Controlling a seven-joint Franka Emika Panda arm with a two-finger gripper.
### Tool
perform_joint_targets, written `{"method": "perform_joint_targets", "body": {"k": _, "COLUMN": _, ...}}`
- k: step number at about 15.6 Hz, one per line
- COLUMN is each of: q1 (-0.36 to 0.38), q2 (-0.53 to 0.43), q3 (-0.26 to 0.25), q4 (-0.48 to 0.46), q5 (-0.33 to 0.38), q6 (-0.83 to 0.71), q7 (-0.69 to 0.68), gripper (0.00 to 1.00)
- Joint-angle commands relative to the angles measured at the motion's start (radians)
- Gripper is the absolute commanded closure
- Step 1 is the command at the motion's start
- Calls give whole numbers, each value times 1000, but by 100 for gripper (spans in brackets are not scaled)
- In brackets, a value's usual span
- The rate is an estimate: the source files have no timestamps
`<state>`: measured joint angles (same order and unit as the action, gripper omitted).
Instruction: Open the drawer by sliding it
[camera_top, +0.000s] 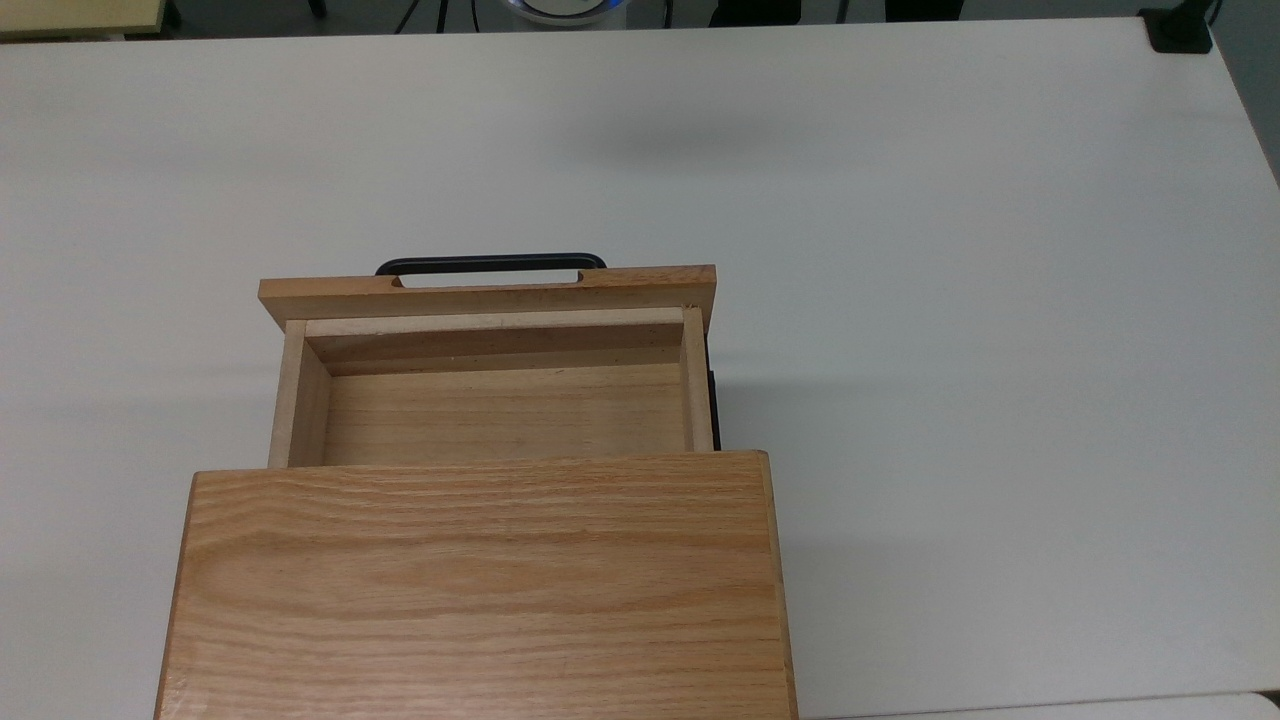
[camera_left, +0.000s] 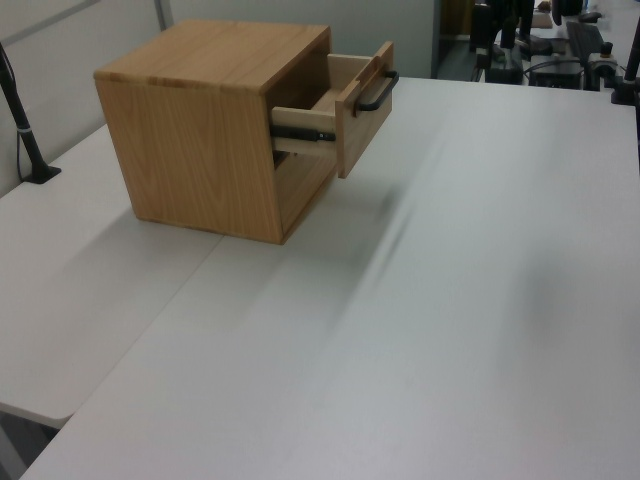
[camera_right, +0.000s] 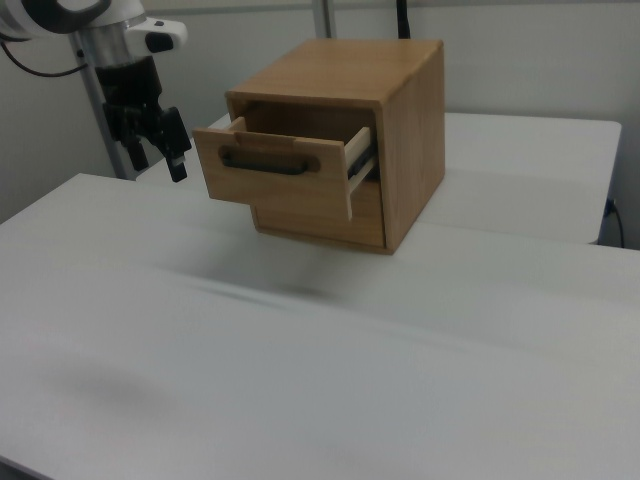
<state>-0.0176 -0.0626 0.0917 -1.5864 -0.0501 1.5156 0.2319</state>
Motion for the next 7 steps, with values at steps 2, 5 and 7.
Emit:
{"method": "perform_joint_targets", "body": {"k": 2, "q1": 10, "q2": -10, "q3": -4, "q4": -1, "q5": -39, "q6": -45, "q7": -139, "gripper": 0}}
{"method": "perform_joint_targets", "body": {"k": 5, "q1": 4, "q2": -6, "q3": -7, "q4": -1, "q5": -39, "q6": -31, "q7": -206, "gripper": 0}}
{"method": "perform_joint_targets", "body": {"k": 7, "q1": 4, "q2": -3, "q3": -10, "q4": -1, "q5": -36, "q6": -15, "q7": -207, "gripper": 0}}
